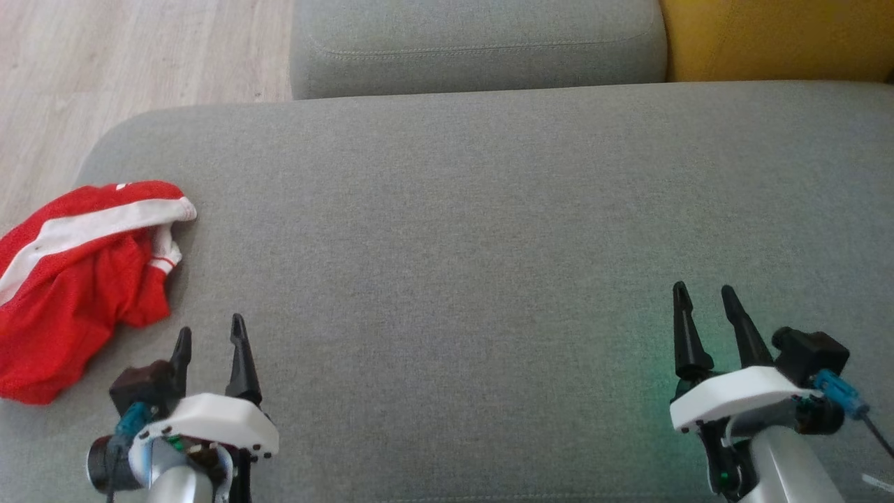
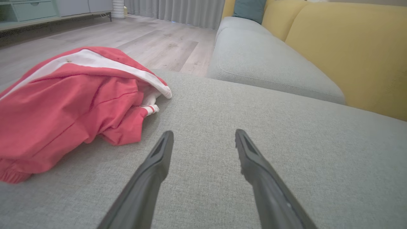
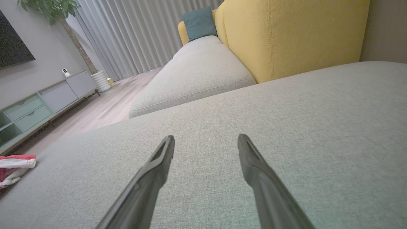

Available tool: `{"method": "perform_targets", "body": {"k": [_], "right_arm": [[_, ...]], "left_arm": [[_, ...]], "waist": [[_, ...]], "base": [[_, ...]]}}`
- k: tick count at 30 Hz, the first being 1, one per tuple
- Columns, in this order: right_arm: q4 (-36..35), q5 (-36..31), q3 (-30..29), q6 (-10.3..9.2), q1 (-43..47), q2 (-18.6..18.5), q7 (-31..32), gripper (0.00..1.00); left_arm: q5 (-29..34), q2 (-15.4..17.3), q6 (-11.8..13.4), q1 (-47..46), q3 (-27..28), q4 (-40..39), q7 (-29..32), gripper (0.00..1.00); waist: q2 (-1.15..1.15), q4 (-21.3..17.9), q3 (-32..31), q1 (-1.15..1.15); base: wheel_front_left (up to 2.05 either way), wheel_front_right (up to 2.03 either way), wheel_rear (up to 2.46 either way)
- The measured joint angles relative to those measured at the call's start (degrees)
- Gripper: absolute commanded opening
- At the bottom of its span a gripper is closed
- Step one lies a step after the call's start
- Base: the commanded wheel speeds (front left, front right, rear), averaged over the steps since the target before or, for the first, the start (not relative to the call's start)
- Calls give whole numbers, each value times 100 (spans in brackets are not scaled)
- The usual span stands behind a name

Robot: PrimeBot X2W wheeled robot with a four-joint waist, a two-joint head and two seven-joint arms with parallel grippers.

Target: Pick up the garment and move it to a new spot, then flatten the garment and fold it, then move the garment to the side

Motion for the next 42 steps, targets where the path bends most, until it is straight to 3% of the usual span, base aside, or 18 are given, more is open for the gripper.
{"method": "perform_targets", "body": {"k": [16, 32, 38, 42], "right_arm": [[-115, -1016, -52, 0, -81, 0, -260, 100], [-181, -1005, -64, 0, -81, 0, -265, 100], [-202, -1003, -2, 0, -79, -1, -265, 100], [-205, -900, 143, 0, -76, -1, -265, 100]], "left_arm": [[1014, 14, 201, -34, -94, -101, -249, 100], [1009, 18, 200, -86, -133, -102, -249, 100], [1006, 19, 196, -90, -147, -79, -250, 100], [946, 22, 199, -88, -135, -60, -250, 100]], "waist": [[0, -52, 41, 0], [0, 35, 54, 0], [0, 359, 51, 0], [0, 788, 43, 0]], "base": [[0, 0, 0], [0, 0, 0], [0, 0, 0], [0, 0, 0]]}}
